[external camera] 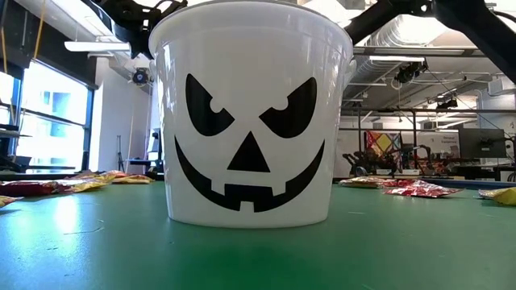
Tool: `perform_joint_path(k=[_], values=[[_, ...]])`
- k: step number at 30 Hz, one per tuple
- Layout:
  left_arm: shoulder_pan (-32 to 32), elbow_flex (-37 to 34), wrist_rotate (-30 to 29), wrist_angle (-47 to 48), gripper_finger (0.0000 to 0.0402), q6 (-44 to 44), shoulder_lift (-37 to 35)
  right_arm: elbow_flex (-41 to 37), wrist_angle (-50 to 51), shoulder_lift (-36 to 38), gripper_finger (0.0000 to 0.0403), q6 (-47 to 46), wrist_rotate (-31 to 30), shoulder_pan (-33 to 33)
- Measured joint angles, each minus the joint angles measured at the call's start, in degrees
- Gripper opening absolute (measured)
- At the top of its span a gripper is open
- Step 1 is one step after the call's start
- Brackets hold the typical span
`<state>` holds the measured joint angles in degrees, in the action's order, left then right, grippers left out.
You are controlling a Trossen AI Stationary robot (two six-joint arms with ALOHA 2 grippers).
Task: Sort candy by brand, put in halloween buckets
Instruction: Put the white chocolate into the green bucket
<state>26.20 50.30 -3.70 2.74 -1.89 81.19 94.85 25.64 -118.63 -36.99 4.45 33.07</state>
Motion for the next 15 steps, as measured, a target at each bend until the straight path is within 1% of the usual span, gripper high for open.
perform_joint_path(k=[5,8,11,13,15], values=[[0.0,0.0,0.0,0.1,0.012,0.0,0.0,0.0,-0.6,0.0,0.0199,0.2,0.0,-0.4],[0.0,0.0,0.0,0.1,0.012,0.0,0.0,0.0,-0.6,0.4,0.0211,1.2,0.1,-0.4],[0.0,0.0,0.0,0.3,0.012,0.0,0.0,0.0,-0.6,2.0,0.0196,1.4,0.1,-0.2],[0.0,0.0,0.0,0.3,0.012,0.0,0.0,0.0,-0.7,3.4,0.0171,2.3,0.0,0.2],[0.0,0.0,0.0,0.3,0.012,0.0,0.0,0.0,-0.7,4.7,0.0133,3.9,-0.1,0.6]])
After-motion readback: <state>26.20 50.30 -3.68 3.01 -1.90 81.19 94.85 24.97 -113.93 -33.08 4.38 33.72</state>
